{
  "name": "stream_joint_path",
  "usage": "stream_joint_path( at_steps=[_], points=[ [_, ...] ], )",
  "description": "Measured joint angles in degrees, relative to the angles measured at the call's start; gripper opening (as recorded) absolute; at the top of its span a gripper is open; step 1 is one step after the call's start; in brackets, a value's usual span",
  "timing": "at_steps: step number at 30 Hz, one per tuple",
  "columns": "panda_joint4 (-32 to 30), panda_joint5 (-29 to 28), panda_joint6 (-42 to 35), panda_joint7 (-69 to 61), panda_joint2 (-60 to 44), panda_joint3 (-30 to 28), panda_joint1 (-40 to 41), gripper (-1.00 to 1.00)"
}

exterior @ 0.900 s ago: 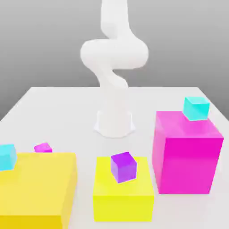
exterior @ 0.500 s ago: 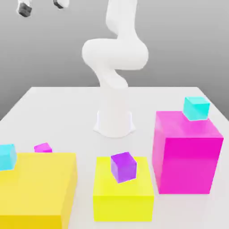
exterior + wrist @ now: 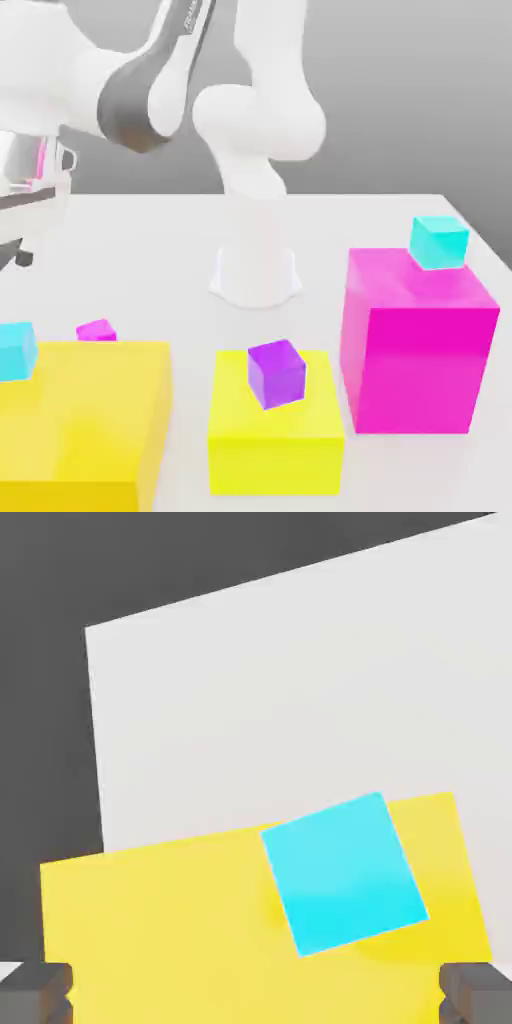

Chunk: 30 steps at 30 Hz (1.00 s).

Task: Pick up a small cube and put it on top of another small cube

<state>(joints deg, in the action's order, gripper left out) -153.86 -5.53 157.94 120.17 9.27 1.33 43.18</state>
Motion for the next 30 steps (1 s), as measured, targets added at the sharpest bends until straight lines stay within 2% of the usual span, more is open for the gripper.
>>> stream_joint_path(
  at_steps=[3,7,9,19,20,26,30],
  points=[
    [-3.07,1.30,2.80,6.86,-3.50,-1.50,2.59,0.00],
    [-10.68,5.47,6.18,15.48,-6.57,-2.83,5.33,0.00],
    [-13.44,5.21,7.67,18.14,-6.98,-3.08,6.71,0.00],
    [-11.68,6.63,20.75,18.02,-22.33,-1.57,7.92,0.00],
    [-11.57,6.62,21.50,17.96,-23.24,-1.44,8.09,-1.00],
    [-11.51,6.62,22.02,17.92,-23.69,-1.38,8.17,-1.00],
    [-12.09,6.34,18.17,18.44,-19.09,-1.96,7.49,-1.00]
  ],
)
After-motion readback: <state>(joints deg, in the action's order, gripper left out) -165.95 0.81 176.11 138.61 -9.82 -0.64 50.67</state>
